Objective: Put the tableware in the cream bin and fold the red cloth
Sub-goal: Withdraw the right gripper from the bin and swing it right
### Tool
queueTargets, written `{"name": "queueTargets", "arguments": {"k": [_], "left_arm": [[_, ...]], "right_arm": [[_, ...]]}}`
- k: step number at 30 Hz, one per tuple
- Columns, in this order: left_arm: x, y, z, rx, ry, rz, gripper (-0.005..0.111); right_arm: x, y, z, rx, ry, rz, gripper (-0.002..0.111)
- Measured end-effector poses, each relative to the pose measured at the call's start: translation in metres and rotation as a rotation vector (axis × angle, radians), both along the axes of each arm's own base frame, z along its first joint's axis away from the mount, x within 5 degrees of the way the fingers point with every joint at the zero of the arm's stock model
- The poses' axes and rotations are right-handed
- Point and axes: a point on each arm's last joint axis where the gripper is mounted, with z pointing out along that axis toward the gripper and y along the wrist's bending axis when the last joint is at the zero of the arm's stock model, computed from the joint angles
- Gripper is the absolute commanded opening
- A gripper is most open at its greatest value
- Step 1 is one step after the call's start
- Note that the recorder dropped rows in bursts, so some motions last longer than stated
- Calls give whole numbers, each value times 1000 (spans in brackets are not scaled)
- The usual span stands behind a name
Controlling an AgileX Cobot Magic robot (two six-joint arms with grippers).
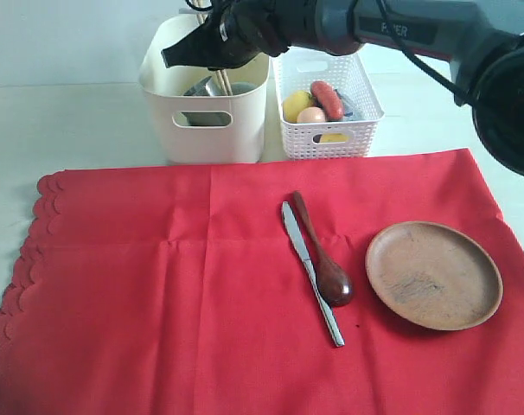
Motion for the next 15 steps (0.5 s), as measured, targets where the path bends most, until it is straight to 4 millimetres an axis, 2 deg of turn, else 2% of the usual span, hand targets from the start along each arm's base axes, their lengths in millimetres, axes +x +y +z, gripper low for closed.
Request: {"name": "queueTargets", "arguments": {"k": [3, 7, 15], "left_arm": [[0, 0, 0, 0, 0, 0, 0], [0, 0, 0, 0, 0, 0, 0], [0, 0, 0, 0, 0, 0, 0]], "right_arm": [[0, -1, -3, -11, 13, -6, 48], [-1, -2, 3, -15, 13, -12, 50], [-12, -13, 51, -7, -15, -45, 50]]}}
